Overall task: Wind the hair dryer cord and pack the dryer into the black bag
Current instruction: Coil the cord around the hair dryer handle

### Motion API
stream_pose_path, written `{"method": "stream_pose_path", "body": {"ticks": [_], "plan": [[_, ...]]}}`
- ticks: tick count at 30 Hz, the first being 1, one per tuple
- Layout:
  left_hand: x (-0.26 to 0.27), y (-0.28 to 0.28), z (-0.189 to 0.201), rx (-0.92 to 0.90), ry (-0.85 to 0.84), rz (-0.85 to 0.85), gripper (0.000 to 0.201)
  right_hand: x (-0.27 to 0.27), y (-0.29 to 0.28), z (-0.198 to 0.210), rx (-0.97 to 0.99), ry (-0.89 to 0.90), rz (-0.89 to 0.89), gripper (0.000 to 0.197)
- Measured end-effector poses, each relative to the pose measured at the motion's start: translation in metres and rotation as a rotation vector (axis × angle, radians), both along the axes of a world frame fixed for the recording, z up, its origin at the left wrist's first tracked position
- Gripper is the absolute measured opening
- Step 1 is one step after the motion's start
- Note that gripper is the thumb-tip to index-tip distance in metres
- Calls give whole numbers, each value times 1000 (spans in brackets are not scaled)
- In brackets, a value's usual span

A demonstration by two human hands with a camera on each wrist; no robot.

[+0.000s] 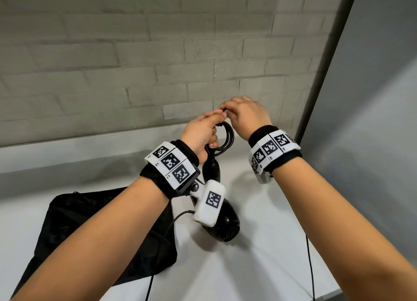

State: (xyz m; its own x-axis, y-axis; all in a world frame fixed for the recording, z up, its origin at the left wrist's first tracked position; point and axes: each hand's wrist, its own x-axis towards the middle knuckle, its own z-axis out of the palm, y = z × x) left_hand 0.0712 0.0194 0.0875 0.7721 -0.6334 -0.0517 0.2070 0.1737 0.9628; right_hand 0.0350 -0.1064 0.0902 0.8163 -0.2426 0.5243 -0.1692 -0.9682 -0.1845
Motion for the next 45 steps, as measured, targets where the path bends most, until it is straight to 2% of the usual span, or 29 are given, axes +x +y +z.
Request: {"method": "stream_pose_path", "body": {"ticks": [2, 6, 11, 16, 23, 27, 30, 35, 38, 41, 45], "plan": [[1, -1, 0, 5, -26, 44, 12, 0, 4, 5, -46, -31, -39, 25], [7, -2, -2, 94, -77, 96, 26, 0, 10, 6, -98, -98, -75, 25], [21, -3, -7, 170, -166, 223, 29, -3, 19, 1, -76, -102, -76, 26], [39, 0, -7, 137, -126, 400, 31, 5, 31, -5, 328, 70, 151, 30], [45, 2, -8, 74, -175, 444, 22, 1, 36, 3, 556, 205, 248, 40], [44, 0, -10, 48, -223, 441, 21, 1, 36, 5, 683, 247, 317, 26], [42, 0, -10, 42, -240, 405, 22, 3, 34, 4, 834, 164, 367, 22], [39, -2, -15, 5, -210, 346, 14, 6, 39, -1, 872, -38, 325, 22], [37, -2, -15, -19, -189, 331, 16, 10, 43, -8, 803, -165, 276, 25], [37, 0, -12, -12, -201, 335, 15, 16, 45, -16, 665, -219, 233, 25], [35, 1, -14, 35, -220, 322, 15, 15, 45, -22, 705, -310, 244, 25]]}}
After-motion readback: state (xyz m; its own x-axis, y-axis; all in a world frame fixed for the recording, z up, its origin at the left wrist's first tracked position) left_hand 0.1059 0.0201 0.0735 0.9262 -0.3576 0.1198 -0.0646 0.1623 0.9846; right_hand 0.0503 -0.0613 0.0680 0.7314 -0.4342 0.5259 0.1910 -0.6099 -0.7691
